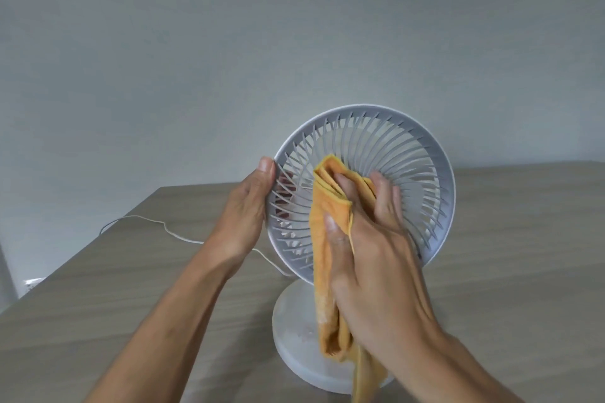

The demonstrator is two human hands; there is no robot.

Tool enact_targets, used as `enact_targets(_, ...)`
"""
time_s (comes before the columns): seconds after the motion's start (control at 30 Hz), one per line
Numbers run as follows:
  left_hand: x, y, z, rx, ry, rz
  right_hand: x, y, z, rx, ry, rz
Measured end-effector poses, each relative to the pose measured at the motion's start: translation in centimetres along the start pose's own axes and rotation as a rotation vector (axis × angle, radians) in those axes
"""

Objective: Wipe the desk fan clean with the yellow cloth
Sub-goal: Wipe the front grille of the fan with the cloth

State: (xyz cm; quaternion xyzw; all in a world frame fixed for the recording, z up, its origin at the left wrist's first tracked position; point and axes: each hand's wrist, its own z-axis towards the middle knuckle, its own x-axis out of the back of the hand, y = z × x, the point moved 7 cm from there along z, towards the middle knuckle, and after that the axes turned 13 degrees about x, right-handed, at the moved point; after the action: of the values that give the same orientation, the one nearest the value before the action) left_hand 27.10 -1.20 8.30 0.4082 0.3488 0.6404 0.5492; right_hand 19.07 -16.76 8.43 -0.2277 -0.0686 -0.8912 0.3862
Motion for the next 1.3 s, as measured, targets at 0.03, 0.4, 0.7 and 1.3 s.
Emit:
enact_targets(0.03, -0.1, 0.1, 0.0, -0.003, -0.006, -0.003, 0.0, 0.1, -0.6, 0.016, -0.009, -0.010)
enact_targets(0.4, -0.1, -0.1, -0.1, 0.004, 0.012, 0.034, -0.9, 3.2, -5.1, 0.172, 0.006, -0.213)
enact_targets(0.7, -0.2, -0.1, -0.6, 0.053, 0.071, 0.018, 0.2, 3.6, -7.0, -0.061, 0.008, 0.030)
enact_targets(1.3, -0.6, 0.6, -1.5, 0.026, 0.157, 0.029, 1.6, 0.6, 1.3, 0.000, 0.351, 0.094)
